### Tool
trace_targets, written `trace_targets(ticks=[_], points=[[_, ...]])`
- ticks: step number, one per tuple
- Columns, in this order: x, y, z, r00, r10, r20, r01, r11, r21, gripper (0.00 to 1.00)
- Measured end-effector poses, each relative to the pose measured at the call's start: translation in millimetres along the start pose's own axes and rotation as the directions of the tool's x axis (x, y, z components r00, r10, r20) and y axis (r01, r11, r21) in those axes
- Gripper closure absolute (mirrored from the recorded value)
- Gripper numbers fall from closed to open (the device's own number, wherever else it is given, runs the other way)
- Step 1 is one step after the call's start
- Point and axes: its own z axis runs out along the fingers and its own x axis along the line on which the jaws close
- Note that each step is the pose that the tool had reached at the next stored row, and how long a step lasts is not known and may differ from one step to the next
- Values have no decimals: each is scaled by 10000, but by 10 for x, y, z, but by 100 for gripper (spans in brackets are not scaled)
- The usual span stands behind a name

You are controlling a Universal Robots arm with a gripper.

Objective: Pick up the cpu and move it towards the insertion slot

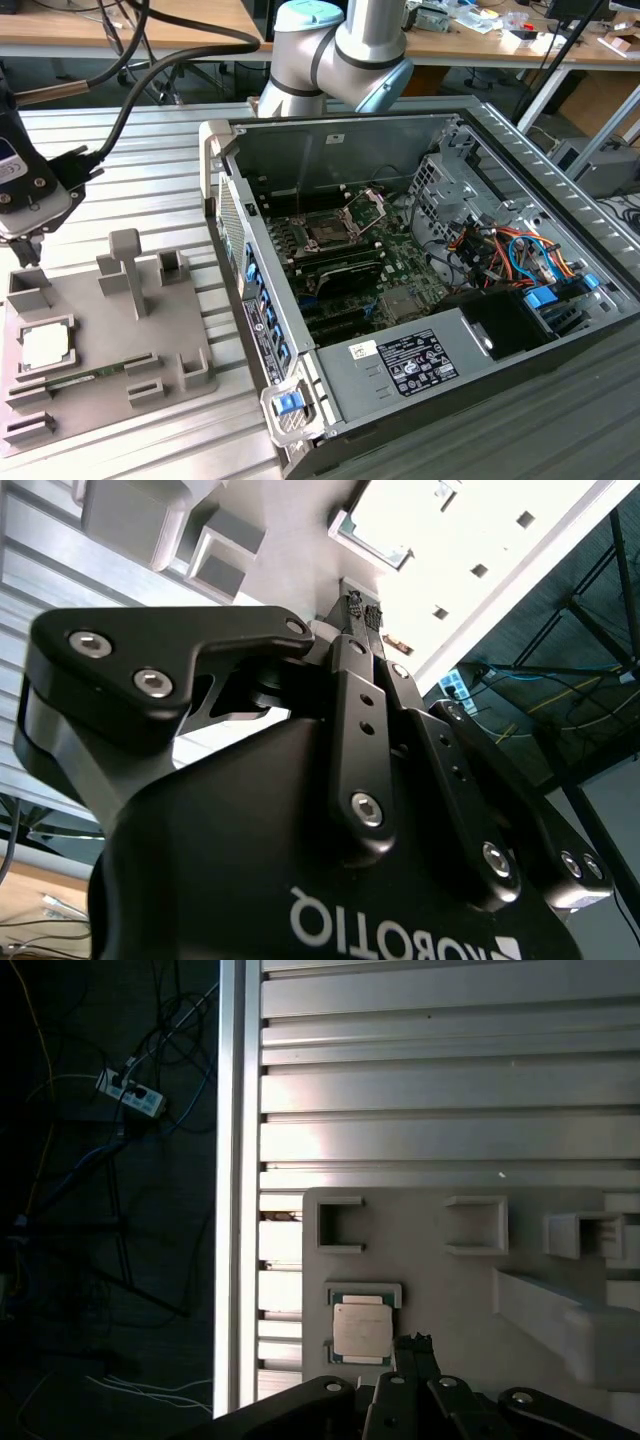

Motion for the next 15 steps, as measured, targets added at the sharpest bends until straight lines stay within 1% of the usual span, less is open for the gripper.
trace_targets(ticks=[9, 11, 15], points=[[20, 0, 13, 10000, 0, 0, 0, 10000, 0, 89], [36, 0, 26, 10000, 0, -1, 0, 10000, 0, 89], [48, -1, 44, 10000, 0, 1, 0, 10000, -1, 89]])
